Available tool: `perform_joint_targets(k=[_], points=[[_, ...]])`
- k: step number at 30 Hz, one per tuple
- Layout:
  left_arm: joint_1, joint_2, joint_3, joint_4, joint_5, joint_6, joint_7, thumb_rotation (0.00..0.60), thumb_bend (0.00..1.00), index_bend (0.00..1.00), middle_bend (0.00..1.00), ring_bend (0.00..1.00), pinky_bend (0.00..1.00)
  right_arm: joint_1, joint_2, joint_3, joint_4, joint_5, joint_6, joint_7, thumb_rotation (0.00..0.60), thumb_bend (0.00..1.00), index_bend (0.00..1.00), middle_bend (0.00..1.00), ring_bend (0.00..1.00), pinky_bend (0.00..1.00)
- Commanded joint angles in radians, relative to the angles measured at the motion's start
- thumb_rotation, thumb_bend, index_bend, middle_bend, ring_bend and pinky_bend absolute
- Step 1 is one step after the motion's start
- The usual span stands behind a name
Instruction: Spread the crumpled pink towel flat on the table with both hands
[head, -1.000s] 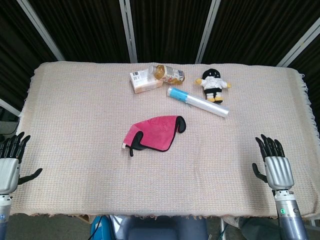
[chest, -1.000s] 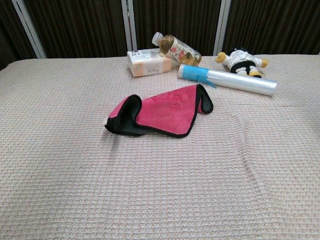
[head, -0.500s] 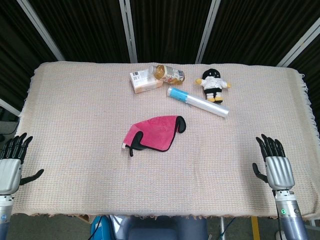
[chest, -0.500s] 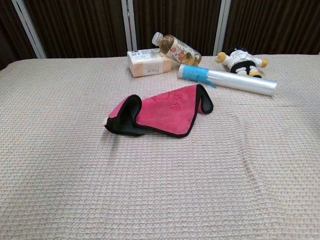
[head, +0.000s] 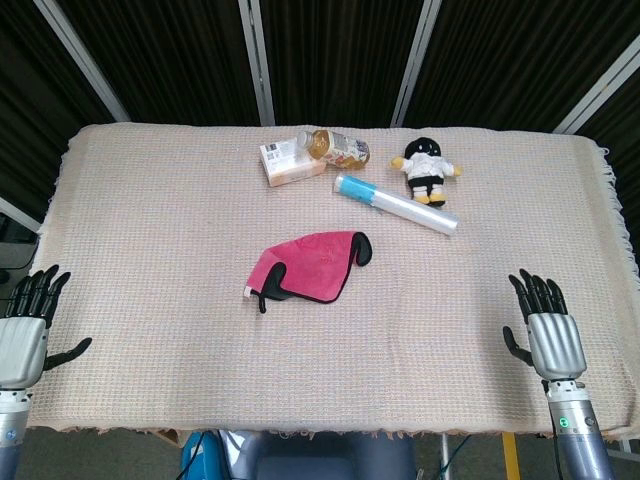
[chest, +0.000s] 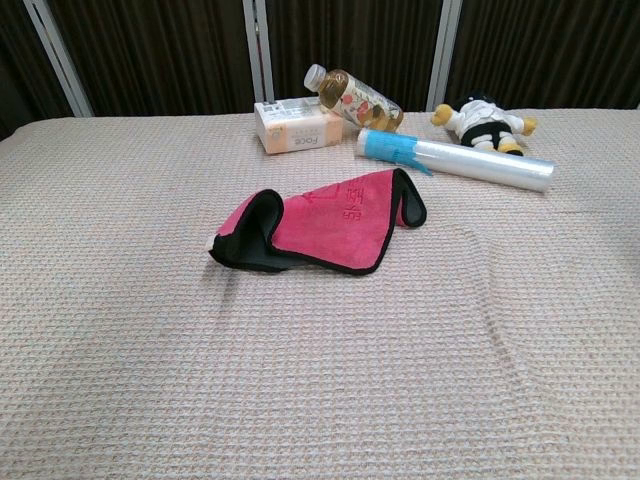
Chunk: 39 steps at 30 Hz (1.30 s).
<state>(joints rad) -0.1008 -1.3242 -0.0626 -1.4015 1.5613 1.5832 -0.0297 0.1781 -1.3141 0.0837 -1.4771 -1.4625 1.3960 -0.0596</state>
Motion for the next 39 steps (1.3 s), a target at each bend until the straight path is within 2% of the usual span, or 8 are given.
perform_joint_targets(k=[1,9,13,20,25,30,39], points=[[-0.008,-0.005,0.009,-0.006,0.023,0.0,-0.004,0.6,0.04,0.07,0.0,0.0,0.0,0.001,-0.003,-0.001,0.003,0.002,-0.004,-0.001,0.6,0.41,0.0,0.0,0.0,0.0],[-0.063,-0.033,0.003,-0.048,0.069,-0.039,0.052,0.6,0.2,0.32,0.02,0.0,0.0,0.008,-0.011,-0.002,0.014,0.01,-0.024,-0.001,0.6,0.41,0.0,0.0,0.0,0.0],[-0.126,-0.061,-0.01,-0.079,0.098,-0.103,0.136,0.6,0.24,0.36,0.04,0.0,0.0,0.013,-0.013,-0.001,0.017,0.013,-0.032,0.002,0.6,0.41,0.0,0.0,0.0,0.0],[-0.256,-0.11,-0.056,-0.181,0.096,-0.269,0.297,0.6,0.29,0.38,0.04,0.0,0.0,0.016,-0.018,-0.001,0.023,0.02,-0.044,0.002,0.6,0.41,0.0,0.0,0.0,0.0],[-0.333,-0.13,-0.088,-0.238,0.069,-0.377,0.409,0.6,0.37,0.38,0.05,0.0,0.0,0.019,-0.018,0.003,0.029,0.036,-0.057,0.008,0.6,0.41,0.0,0.0,0.0,0.0],[-0.415,-0.138,-0.124,-0.29,-0.004,-0.508,0.545,0.6,0.44,0.38,0.05,0.0,0.0,0.021,-0.018,0.007,0.034,0.045,-0.064,0.016,0.6,0.41,0.0,0.0,0.0,0.0],[-0.5,-0.141,-0.149,-0.334,-0.152,-0.637,0.75,0.6,0.49,0.38,0.04,0.0,0.0,0.022,-0.017,0.008,0.035,0.048,-0.066,0.024,0.6,0.41,0.0,0.0,0.0,0.0]])
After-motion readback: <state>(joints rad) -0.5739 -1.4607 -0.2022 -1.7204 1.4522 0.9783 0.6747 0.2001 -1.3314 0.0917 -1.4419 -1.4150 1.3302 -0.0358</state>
